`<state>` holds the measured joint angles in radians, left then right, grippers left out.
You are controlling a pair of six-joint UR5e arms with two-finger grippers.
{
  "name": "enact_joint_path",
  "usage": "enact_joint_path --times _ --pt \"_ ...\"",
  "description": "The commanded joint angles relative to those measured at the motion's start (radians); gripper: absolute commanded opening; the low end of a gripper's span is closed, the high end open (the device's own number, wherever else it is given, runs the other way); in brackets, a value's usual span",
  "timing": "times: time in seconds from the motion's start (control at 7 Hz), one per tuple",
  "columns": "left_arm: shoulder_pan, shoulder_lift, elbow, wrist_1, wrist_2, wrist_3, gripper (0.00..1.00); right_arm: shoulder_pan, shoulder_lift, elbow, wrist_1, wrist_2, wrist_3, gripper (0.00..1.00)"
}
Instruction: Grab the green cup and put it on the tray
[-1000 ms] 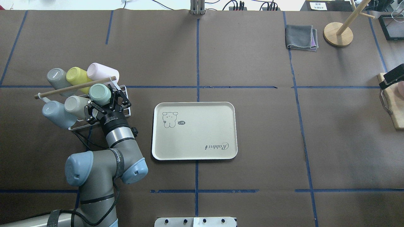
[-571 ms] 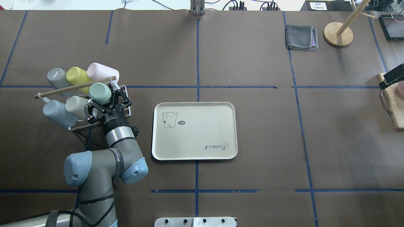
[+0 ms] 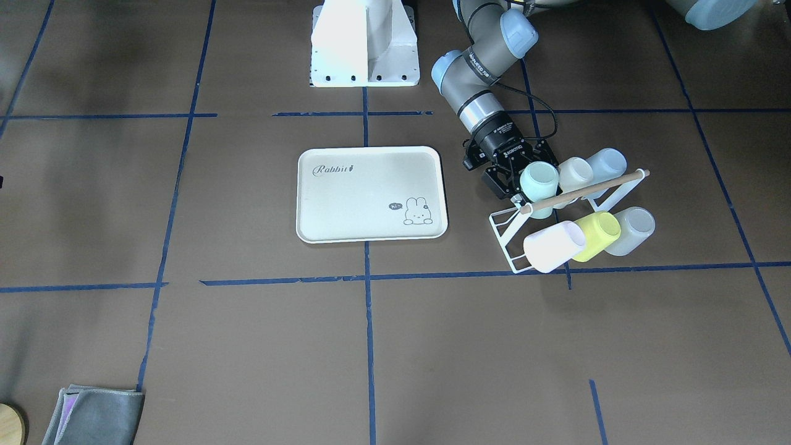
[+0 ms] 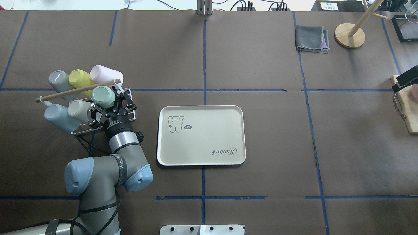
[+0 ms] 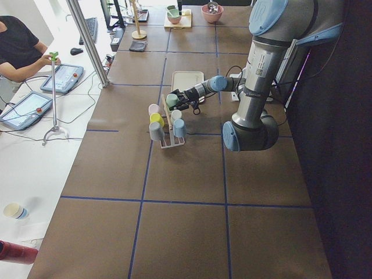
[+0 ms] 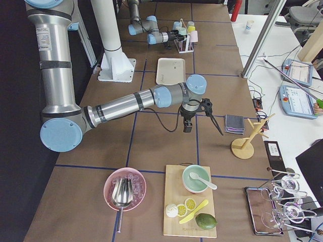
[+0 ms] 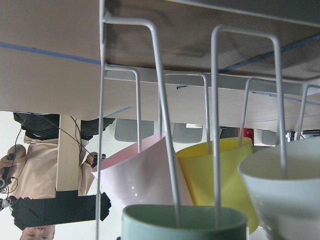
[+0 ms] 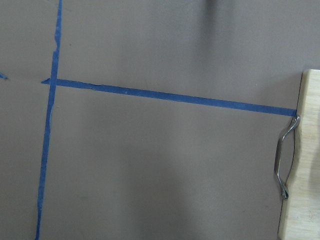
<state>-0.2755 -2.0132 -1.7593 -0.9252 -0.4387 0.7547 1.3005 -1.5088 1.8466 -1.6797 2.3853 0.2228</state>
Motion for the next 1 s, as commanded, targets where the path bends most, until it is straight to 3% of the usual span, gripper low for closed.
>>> enact_joint_path --times 0.0,0.29,0.57,0.86 --pt "0.013 0.001 -0.008 0.002 0.000 0.000 0.51 0.000 -0.002 0.000 0.000 0.000 0.000 1.00" --pt "0.016 0.002 -0.035 0.005 0.002 0.000 0.51 0.000 -0.004 0.000 0.000 0.002 0.001 1.00" --pt "0.015 0.007 -0.142 0.115 0.002 0.000 0.51 0.000 -0.004 0.000 0.000 0.002 0.001 1.00" --pt "0.015 0.008 -0.170 0.149 0.002 0.000 0.51 0.000 -0.004 0.000 0.000 0.002 0.001 1.00"
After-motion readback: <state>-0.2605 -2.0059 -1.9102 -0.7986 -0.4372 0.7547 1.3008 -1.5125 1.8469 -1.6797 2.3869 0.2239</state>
